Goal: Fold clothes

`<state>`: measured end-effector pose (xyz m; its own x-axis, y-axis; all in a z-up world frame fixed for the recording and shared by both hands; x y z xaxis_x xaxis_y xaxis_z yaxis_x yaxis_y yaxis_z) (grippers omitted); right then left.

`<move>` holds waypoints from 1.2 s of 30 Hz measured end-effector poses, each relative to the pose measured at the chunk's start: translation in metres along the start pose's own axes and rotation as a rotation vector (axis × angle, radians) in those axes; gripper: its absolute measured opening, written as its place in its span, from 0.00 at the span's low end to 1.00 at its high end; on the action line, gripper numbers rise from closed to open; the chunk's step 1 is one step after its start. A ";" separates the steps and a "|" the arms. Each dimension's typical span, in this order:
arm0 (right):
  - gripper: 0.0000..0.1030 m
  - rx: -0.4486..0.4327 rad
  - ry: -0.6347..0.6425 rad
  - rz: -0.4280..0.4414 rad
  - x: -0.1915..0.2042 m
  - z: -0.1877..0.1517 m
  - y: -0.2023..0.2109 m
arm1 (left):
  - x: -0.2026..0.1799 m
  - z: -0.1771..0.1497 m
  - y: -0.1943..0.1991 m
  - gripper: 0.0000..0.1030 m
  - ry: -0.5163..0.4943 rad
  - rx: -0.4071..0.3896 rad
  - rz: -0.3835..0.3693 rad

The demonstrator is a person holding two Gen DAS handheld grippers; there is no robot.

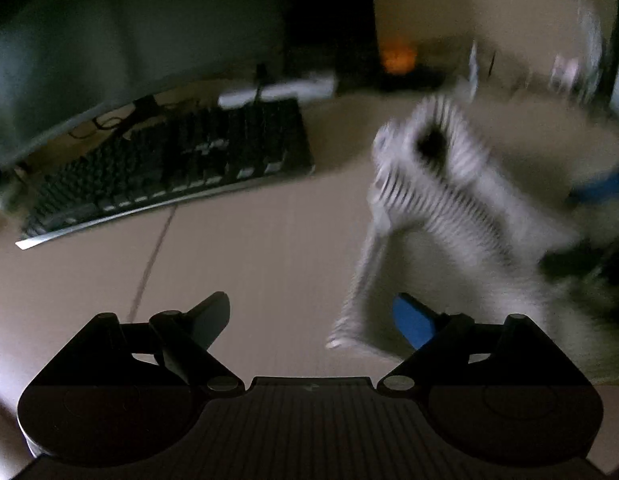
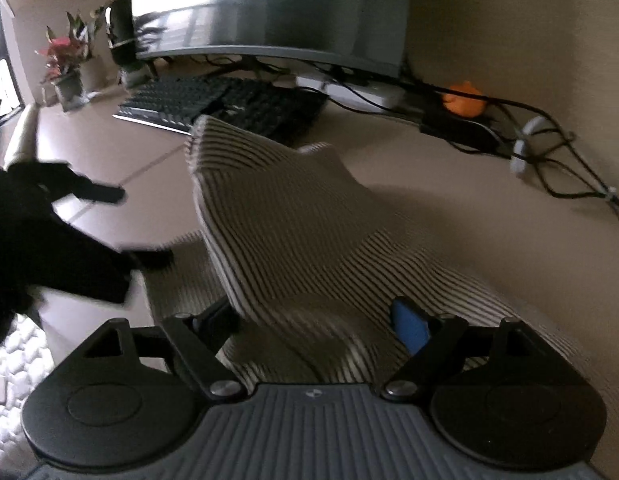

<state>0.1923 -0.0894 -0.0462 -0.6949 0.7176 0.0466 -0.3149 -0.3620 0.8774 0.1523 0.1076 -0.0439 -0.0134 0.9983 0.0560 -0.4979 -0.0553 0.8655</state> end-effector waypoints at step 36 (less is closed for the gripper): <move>0.57 -0.074 -0.635 0.150 -0.122 -0.064 0.028 | -0.029 0.105 -0.039 0.43 0.209 0.097 -0.513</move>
<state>0.2273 -0.2253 -0.0572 -0.2254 0.8595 0.4588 -0.3036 -0.5094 0.8052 0.2627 0.0795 -0.0269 0.0335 0.8790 -0.4756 -0.4042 0.4471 0.7979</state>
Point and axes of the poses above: each gripper's, at about its wrist camera, not at the fingertips, and y roughly against the way its jaws point, x to its left, z to its top, the point moved 4 cm from there along -y, roughly the way its jaws point, and after that the axes turned 14 degrees about x, right-handed, at the moved point
